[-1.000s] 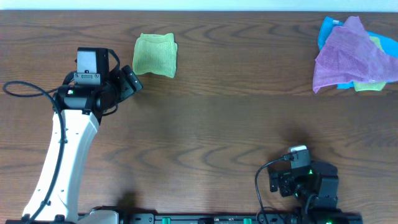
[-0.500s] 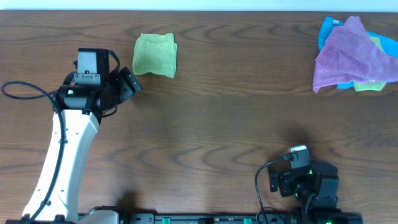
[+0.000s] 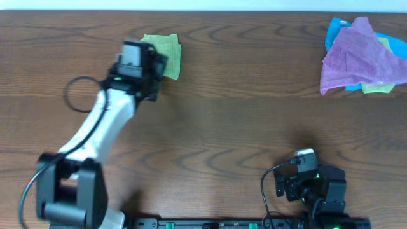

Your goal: Fold the cloth

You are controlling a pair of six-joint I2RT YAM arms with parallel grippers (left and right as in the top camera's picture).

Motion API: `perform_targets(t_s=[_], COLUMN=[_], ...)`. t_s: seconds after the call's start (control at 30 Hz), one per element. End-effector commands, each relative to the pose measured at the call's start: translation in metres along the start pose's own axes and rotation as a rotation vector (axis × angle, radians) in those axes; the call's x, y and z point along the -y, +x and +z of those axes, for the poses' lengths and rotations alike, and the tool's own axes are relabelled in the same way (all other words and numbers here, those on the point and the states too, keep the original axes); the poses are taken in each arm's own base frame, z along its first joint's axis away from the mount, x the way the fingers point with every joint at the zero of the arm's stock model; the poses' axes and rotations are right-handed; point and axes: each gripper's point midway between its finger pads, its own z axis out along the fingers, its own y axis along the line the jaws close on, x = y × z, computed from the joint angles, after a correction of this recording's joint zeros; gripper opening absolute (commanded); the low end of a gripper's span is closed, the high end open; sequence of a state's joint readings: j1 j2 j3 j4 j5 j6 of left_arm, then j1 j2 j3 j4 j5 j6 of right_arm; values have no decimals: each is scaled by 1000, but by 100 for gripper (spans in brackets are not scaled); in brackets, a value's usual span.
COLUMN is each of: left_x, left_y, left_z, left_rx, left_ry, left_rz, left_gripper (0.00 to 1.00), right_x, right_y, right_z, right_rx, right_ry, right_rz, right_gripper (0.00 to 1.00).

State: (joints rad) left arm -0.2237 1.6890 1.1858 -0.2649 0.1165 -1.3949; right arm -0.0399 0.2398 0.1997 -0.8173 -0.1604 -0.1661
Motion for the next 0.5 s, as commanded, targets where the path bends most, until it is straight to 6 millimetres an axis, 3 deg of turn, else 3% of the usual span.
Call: perform_targets(t_s=[0.0,0.17,0.33,0.47], left_x=[-12,-24,-27,-55], left_y=[15,27,30,27], left_z=[35,78,81,78], left_rx=[37,70,86,101], left_ry=[-25,-20,-21,-136], left_rz=[-317,-515,-586,-606], left_gripper=[95,95,95,95], right_x=[-3,-3,-3,-3], right_y=[4,4,4,4], right_z=[3,3,3,3], right_rx=[-7,-7,-7,-7], right_ry=[-11,-11,-11,-11], right_rz=[-16,-16,-17,-16], right_gripper=[99,99,99,99])
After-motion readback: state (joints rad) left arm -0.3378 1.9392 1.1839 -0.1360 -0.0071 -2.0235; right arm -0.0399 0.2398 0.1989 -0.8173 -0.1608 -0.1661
